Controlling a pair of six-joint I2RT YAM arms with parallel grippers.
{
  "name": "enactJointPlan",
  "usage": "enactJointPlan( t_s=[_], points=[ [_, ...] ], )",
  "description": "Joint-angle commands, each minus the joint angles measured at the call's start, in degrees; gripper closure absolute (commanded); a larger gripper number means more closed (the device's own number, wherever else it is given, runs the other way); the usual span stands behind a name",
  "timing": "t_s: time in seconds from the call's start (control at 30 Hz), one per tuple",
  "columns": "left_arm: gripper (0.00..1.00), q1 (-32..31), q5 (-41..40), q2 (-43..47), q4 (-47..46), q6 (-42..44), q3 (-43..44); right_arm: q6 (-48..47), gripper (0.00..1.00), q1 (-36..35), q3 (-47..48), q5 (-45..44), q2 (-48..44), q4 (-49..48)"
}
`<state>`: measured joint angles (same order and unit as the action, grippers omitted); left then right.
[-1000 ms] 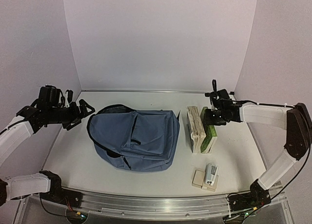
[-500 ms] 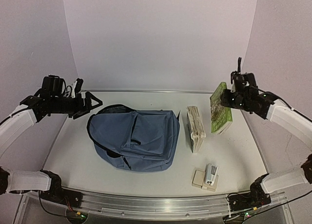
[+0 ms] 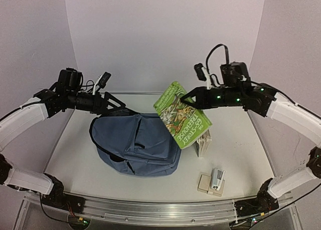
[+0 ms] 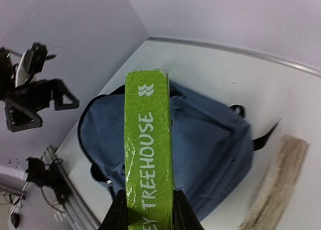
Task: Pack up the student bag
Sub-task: Pick up the book from the center of the board.
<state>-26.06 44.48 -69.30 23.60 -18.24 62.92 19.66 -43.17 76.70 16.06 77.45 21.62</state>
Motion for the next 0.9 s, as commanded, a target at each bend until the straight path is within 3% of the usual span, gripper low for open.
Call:
enactJointPlan(
  t_s=[0.0,0.33,0.57,0.67,0.87],
  points=[
    [0.0,-3.24,3.26,-1.5,-2.26,5.34,3.31,-0.4,1.0,-2.94,3.75,17.68,4.86,-6.49],
    [0.0,-6.95,10.78,-6.13,1.8,9.72,4.29,3.31,1.0,-5.86,2.12,34.21,11.03,-17.33],
    [0.03,-8.22,19.54,-8.13,2.93,10.39,5.09,5.05,1.0,-5.98,1.42,37.59,12.16,-20.96],
    [0.16,-8.32,22.72,-8.33,2.77,9.97,5.12,5.09,1.0,-5.97,1.39,38.03,12.65,-21.09],
    [0.59,-8.39,26.4,-9.27,2.29,8.82,5.2,5.24,1.0,-6.01,1.23,38.41,14.07,-21.09]
  ],
)
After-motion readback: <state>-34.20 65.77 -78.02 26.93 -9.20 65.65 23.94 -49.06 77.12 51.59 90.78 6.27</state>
